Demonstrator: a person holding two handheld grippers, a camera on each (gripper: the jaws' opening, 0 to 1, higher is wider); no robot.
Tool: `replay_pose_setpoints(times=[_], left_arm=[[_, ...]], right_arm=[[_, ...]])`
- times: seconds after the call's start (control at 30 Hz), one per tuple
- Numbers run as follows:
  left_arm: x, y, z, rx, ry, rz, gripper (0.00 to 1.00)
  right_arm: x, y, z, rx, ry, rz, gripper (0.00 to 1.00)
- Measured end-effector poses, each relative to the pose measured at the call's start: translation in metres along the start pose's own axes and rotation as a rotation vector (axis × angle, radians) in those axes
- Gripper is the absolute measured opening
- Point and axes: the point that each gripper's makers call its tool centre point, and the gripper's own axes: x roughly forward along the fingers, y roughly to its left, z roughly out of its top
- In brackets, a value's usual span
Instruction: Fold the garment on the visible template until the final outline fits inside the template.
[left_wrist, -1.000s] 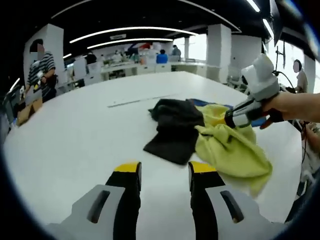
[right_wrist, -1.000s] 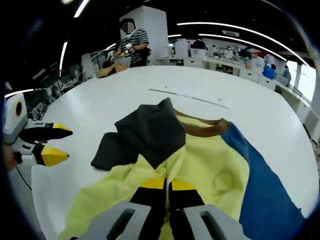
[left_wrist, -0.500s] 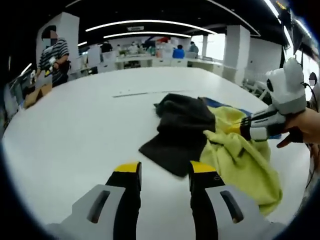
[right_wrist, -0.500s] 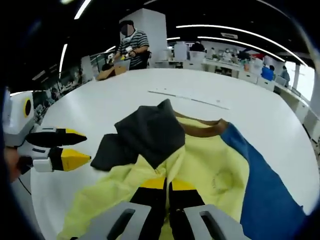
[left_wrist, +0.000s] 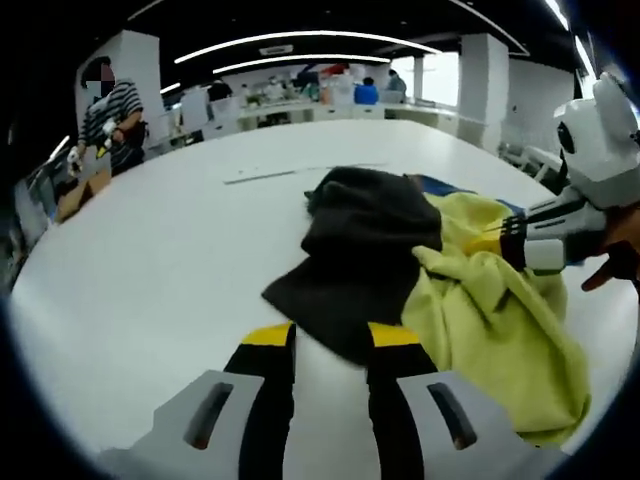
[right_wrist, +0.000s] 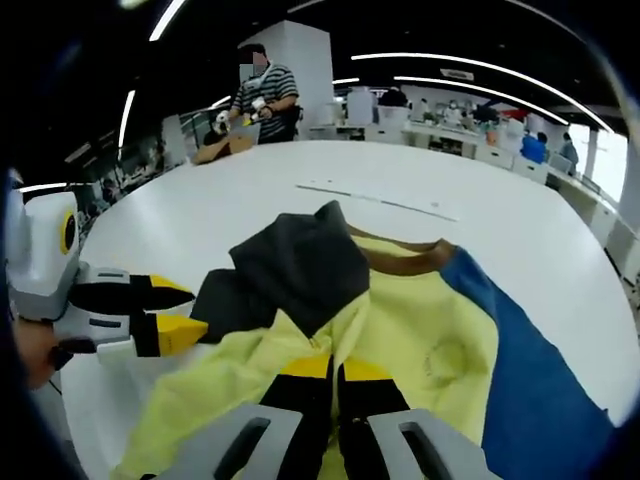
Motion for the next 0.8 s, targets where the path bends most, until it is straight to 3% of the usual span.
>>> replay_pose_setpoints(times=[0.1, 0.4, 0.57, 0.8], left_arm=[[0.0003, 0.0036, -0.0019, -0.1, 0.007, 0.033, 0.23], [0.0011, 0.0036, 0.0002, -0.106, 0.012, 0.07, 0.17], [0.0056, -0.0037, 0.0023, -0.116, 0.012, 0.029, 0.02], [0.004, 0.0002, 0.0024, -0.135, 0.015, -0.003, 0.01]], right_arm=[[0.0, 0.0003, 0.0, 0.002, -0.004, 0.002, 0.0], [-0.0006, 0.0008, 0.0, 0.007, -0.012, 0.003, 0.0], [-0.0003, 0.0006, 0.0001, 0.012, -0.011, 0.0, 0.0], [-0.0025, 0.0001, 0.0024, 0.053, -0.014, 0.011, 0.0]])
